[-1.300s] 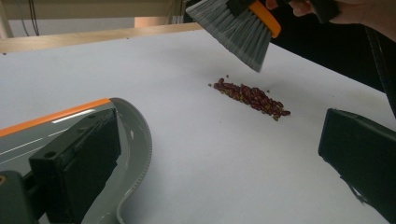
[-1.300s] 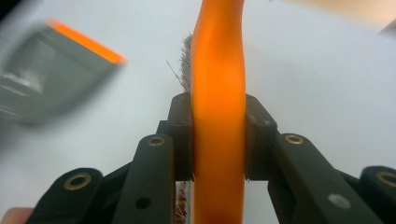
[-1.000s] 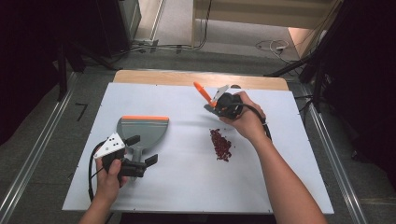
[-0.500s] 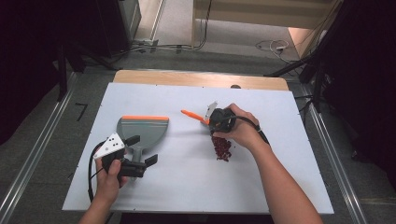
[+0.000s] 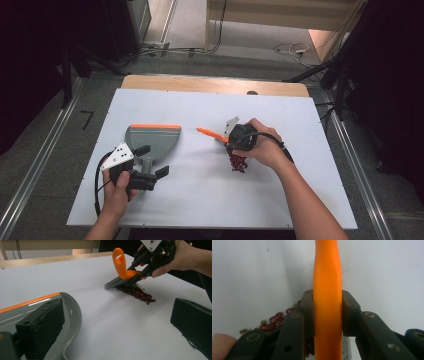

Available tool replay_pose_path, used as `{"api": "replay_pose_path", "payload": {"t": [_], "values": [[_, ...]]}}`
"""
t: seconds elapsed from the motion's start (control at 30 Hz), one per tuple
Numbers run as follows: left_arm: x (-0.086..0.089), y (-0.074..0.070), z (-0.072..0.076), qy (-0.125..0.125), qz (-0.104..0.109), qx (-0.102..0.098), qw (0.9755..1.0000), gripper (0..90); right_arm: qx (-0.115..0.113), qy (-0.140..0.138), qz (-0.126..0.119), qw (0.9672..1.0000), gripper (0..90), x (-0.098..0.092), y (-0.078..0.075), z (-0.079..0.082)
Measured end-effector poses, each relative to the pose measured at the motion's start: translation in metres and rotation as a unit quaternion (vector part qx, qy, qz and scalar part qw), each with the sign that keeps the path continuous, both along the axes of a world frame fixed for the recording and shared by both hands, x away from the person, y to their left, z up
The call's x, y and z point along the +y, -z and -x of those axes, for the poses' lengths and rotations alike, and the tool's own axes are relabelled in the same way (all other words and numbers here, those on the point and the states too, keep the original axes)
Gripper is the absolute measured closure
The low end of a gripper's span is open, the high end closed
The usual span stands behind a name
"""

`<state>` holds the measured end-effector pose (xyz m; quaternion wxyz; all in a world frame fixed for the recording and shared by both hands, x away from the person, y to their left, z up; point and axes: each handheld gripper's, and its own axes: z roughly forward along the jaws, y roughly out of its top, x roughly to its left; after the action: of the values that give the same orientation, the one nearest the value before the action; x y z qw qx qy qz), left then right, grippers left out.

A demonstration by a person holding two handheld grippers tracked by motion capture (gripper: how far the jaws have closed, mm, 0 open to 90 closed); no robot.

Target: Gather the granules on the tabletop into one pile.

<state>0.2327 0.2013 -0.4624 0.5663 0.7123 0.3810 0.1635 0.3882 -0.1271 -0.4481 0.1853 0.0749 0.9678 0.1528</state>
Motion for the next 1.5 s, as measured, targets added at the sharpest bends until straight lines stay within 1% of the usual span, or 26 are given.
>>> {"api": "replay_pose_path", "payload": {"t": [0.07, 0.13, 0.43, 0.5, 0.57, 0.6, 0.73, 0.77, 0.93, 1.0, 1.13, 1.17, 1.23, 1.27, 1.33, 1.37, 1.4, 1.43, 1.47, 1.5], "values": [[-0.001, 0.000, 0.000, 0.001, -0.001, 0.001, 1.0000, 0.0, 0.002, -0.006, 0.001, 1.0000, 68.0, -0.001, 0.000, 0.003], [-0.001, 0.000, 0.000, 0.001, -0.002, 0.000, 1.0000, 0.0, 0.003, -0.005, 0.002, 1.0000, 67.9, -0.002, -0.001, 0.006], [-0.002, 0.000, 0.000, 0.002, -0.002, 0.000, 1.0000, 0.0, 0.010, -0.014, 0.003, 0.9998, 67.9, -0.005, -0.001, 0.019], [-0.002, 0.000, 0.000, 0.002, -0.003, 0.001, 1.0000, 0.0, 0.009, -0.021, 0.004, 0.9997, 67.9, -0.005, -0.001, 0.020], [-0.002, 0.000, 0.001, 0.002, -0.004, 0.002, 1.0000, 0.0, 0.011, -0.018, 0.002, 0.9998, 67.9, -0.006, -0.001, 0.023], [-0.002, 0.000, 0.000, 0.003, -0.004, 0.002, 1.0000, 0.0, 0.009, -0.022, 0.003, 0.9997, 67.8, -0.006, -0.001, 0.023], [-0.003, 0.000, 0.001, 0.003, -0.005, 0.002, 1.0000, 0.0, 0.012, -0.023, 0.005, 0.9997, 67.8, -0.006, -0.001, 0.027], [-0.003, 0.000, 0.001, 0.003, -0.005, 0.001, 1.0000, 0.0, 0.009, -0.021, 0.005, 0.9997, 67.8, -0.006, -0.001, 0.028], [-0.003, 0.000, 0.001, 0.004, -0.004, 0.001, 1.0000, 0.0, 0.011, -0.027, 0.004, 0.9996, 67.8, -0.007, -0.001, 0.032], [-0.003, 0.000, 0.001, 0.004, -0.004, 0.001, 1.0000, 0.0, 0.012, -0.025, 0.007, 0.9996, 67.9, -0.007, -0.002, 0.034], [-0.003, 0.000, 0.001, 0.004, -0.004, 0.001, 1.0000, 0.0, 0.008, -0.031, 0.010, 0.9994, 67.8, -0.007, -0.002, 0.036], [-0.003, 0.000, 0.001, 0.004, -0.004, 0.001, 1.0000, 0.0, 0.002, -0.030, 0.011, 0.9995, 67.9, -0.007, -0.003, 0.037], [-0.003, 0.000, 0.000, 0.003, -0.004, 0.001, 1.0000, 0.0, -0.024, -0.036, 0.013, 0.9990, 68.0, -0.006, -0.003, 0.039], [-0.003, 0.000, 0.000, 0.003, -0.004, 0.001, 1.0000, 0.0, -0.036, -0.032, 0.013, 0.9988, 68.2, -0.005, -0.004, 0.040], [-0.003, 0.000, 0.000, 0.003, -0.004, 0.001, 1.0000, 0.0, -0.041, -0.025, 0.009, 0.9988, 68.5, -0.005, -0.007, 0.038], [-0.003, 0.000, 0.000, 0.002, -0.005, 0.001, 1.0000, 0.0, -0.045, -0.023, 0.002, 0.9987, 68.7, -0.006, -0.009, 0.035], [-0.002, 0.000, 0.000, 0.001, -0.005, 0.001, 1.0000, 0.0, -0.048, -0.015, -0.004, 0.9987, 68.7, -0.007, -0.012, 0.034], [-0.002, 0.000, 0.000, 0.001, -0.005, 0.001, 1.0000, 0.0, -0.054, -0.013, -0.009, 0.9984, 68.8, -0.008, -0.016, 0.032], [-0.002, 0.000, 0.000, 0.001, -0.005, 0.000, 1.0000, 0.0, -0.049, -0.009, -0.012, 0.9987, 68.8, -0.009, -0.020, 0.032], [-0.002, 0.000, 0.000, 0.001, -0.005, 0.001, 1.0000, 0.0, -0.055, -0.009, -0.017, 0.9983, 68.8, -0.010, -0.024, 0.031]]}}
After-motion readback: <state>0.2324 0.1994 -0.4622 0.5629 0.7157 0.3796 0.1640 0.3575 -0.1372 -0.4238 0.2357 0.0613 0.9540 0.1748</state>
